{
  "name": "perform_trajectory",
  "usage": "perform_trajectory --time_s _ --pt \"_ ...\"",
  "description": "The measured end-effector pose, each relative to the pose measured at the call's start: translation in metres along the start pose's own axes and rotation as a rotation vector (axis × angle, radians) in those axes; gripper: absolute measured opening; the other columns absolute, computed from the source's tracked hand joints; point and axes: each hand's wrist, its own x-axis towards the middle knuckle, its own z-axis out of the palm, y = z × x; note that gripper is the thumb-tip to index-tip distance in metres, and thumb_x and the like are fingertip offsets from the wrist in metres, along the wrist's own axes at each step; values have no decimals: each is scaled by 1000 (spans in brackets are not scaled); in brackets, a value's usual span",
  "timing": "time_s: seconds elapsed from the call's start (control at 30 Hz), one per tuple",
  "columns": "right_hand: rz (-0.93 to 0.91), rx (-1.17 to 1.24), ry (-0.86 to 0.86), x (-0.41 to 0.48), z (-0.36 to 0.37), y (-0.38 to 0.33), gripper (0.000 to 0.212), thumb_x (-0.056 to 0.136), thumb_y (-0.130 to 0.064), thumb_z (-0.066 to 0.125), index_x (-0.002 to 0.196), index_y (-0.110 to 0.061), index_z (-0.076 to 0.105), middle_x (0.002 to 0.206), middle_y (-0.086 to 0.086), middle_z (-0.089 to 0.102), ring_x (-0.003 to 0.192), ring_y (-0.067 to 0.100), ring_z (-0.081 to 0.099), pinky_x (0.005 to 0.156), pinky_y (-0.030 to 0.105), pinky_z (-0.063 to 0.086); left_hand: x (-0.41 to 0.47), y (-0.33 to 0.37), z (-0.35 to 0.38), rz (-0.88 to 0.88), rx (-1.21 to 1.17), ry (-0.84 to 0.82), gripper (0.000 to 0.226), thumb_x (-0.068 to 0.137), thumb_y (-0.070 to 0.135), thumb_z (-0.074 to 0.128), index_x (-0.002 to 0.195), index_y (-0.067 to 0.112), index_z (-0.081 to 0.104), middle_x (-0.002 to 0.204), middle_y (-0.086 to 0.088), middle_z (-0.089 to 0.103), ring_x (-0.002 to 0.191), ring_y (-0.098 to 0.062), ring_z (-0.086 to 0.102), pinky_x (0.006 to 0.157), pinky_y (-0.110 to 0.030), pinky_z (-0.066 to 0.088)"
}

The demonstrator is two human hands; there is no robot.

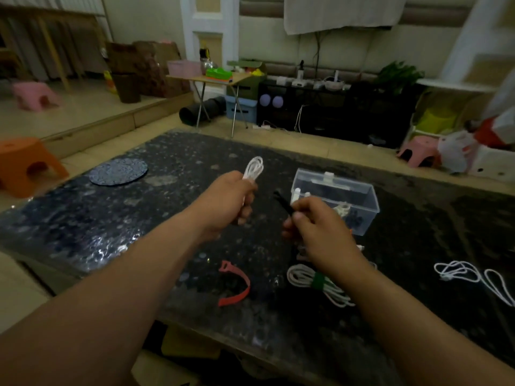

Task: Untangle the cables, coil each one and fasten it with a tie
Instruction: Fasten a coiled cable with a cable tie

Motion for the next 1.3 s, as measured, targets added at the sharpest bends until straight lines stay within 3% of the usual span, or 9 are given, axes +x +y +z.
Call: perform_trajectory --time_s 0.1,0.23,0.37,0.47,0.63,0.8,0.93,1.07,1.3 --pt "158 263 7 -4 -20 -10 17 109 -16 48 107 -17 65 75 -1 62 53 10 52 55 33 46 -2 -3 25 -58 -7 -98 9 109 17 45 102 13 50 75 -4 48 49 -12 42 41 -23 33" --pt "147 391 11 -18 -40 -7 21 110 -27 52 105 -11 64 61 -4 45 48 8 37 47 26 29 -8 -3 66 50 79 -255 20 113 23 45 95 16 51 70 0 48 46 -6 38 42 -22 31" --pt "116 334 74 -32 -51 -3 23 108 -32 57 94 -18 68 58 -15 61 50 -1 56 54 20 40 -13 6 93 172 158 -406 30 113 20 45 84 18 55 60 5 45 50 -8 36 48 -28 31" --pt "118 291 182 -32 -56 5 23 105 -34 61 95 -19 74 82 -7 78 73 5 72 70 29 53 -17 15 105 156 156 -482 36 110 18 43 78 26 57 64 0 39 53 -9 32 50 -30 26" --pt "126 225 248 -33 -62 11 29 102 -37 66 84 -15 71 69 -7 69 59 3 56 63 30 45 -23 20 116 -43 -73 -407 23 103 29 41 83 21 50 72 -1 44 57 -11 34 50 -27 28" --pt "97 222 218 -39 -63 12 28 104 -39 62 91 -16 72 79 -3 74 59 -2 58 60 22 44 -25 16 119 65 -37 -321 27 111 25 38 93 15 55 71 0 47 57 -9 38 51 -25 32" --pt "34 236 181 -44 -70 8 20 107 -28 59 95 -19 72 85 -6 76 65 -3 63 59 15 46 -25 17 117 33 -138 -275 15 112 22 42 117 14 53 72 -1 54 51 -9 37 47 -24 28" --pt "-12 230 206 -45 -73 6 14 105 -27 62 96 -21 71 90 -7 79 79 3 71 67 19 50 -26 20 113 47 -243 -305 14 112 21 43 103 14 51 71 -3 56 52 -12 34 44 -24 25" --pt "-64 333 132 -49 -80 5 12 102 -23 67 99 -11 67 82 -4 76 69 -1 65 67 20 49 -29 23 108 -9 -359 -452 21 112 26 43 98 13 51 69 -3 53 49 -12 31 41 -24 21"
